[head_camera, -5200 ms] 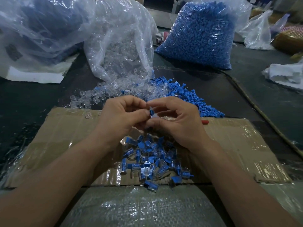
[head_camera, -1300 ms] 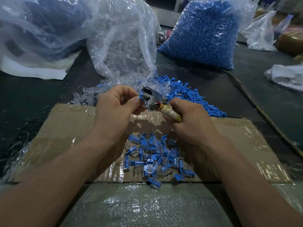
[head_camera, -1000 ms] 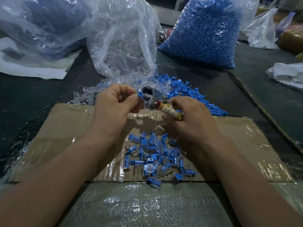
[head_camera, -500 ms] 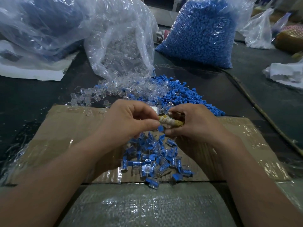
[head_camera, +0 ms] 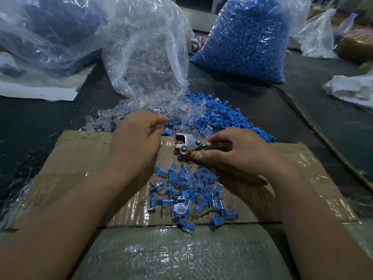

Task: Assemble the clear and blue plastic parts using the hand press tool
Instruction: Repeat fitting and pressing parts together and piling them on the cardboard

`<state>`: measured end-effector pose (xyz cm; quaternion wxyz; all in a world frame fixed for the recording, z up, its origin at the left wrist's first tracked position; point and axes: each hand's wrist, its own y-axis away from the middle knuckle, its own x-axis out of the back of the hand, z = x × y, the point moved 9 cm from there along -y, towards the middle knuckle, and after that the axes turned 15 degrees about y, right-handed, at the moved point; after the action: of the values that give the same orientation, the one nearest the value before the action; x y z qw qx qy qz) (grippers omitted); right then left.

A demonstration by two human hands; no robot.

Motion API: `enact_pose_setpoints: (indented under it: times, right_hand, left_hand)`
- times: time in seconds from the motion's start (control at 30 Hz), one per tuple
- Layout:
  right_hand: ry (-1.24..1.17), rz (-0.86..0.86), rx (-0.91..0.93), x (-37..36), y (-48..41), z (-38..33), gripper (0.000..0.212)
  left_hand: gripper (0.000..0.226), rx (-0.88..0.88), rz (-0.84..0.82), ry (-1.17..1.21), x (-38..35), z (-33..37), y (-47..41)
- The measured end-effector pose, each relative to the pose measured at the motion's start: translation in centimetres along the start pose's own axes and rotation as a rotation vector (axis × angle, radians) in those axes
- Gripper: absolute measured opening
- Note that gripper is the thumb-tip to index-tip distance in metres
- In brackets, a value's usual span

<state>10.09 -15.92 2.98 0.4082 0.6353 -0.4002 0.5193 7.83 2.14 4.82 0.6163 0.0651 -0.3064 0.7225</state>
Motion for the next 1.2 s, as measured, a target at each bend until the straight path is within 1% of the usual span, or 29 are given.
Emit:
enact_pose_setpoints:
  times: [0.03, 0.1, 0.23, 0.3, 0.37, 0.47, 0.53, 0.6, 0.7, 0.77, 0.93, 1.03, 1.1, 1.2]
  right_hand:
    - [0.01, 0.016, 0.008, 0.1, 0.0, 0.0, 0.071]
    - [0.024, 0.036, 0.015, 0.2, 0.0, 0.0, 0.051]
    - [-0.013, 0.068, 0.001, 0.2, -0.1, 0.3, 0.034]
    - [-0.025, 0.145, -0.034, 0.9, -0.2, 0.7, 0.026]
    - [-0.046, 0.252, -0.102, 2.0, -0.1, 1.8, 0.02]
    - [-0.088, 0.392, -0.213, 3.2, 0.3, 3.5, 0.014]
    - [-0.107, 0.424, -0.255, 3.4, 0.5, 4.1, 0.012]
    - [-0.115, 0.415, -0.268, 3.1, 0.4, 4.3, 0.011]
    - [-0.112, 0.391, -0.261, 2.6, 0.1, 4.2, 0.012]
    - [-0.112, 0.371, -0.244, 2.2, -0.1, 3.9, 0.013]
    - [-0.113, 0.302, -0.158, 1.4, -1.0, 2.6, 0.016]
    - [-0.096, 0.268, -0.11, 0.9, -1.5, 1.7, 0.021]
    - [-0.094, 0.249, -0.092, 0.5, -1.7, 1.4, 0.022]
    - [-0.103, 0.218, -0.097, 0.1, -2.0, 1.4, 0.022]
  left_hand:
    - [0.028, -0.028, -0.045, -0.084, -0.5, -0.1, -0.2]
    - [0.032, -0.06, -0.132, -0.169, -1.5, -0.2, -0.3]
    - [0.04, -0.012, -0.25, -0.281, -2.9, -1.1, -0.1]
    - [0.044, 0.018, -0.307, -0.389, -3.3, -1.8, -0.1]
    - [0.043, 0.005, -0.348, -0.456, -3.6, -2.0, -0.1]
    - [0.042, -0.002, -0.382, -0.453, -3.9, -1.8, 0.1]
    - [0.038, -0.006, -0.361, -0.419, -3.8, -1.6, 0.1]
    - [0.035, -0.002, -0.341, -0.398, -3.7, -1.6, 0.1]
    - [0.039, 0.012, -0.35, -0.401, -3.8, -1.8, 0.1]
    - [0.038, 0.005, -0.354, -0.407, -3.8, -1.9, 0.1]
    - [0.023, -0.021, -0.23, -0.288, -2.5, -1.2, -0.1]
    - [0.019, -0.019, -0.206, -0.233, -2.3, -0.8, -0.1]
    - [0.022, -0.001, -0.218, -0.202, -2.3, -0.8, 0.0]
    - [0.034, 0.036, -0.235, -0.147, -2.3, -1.0, 0.1]
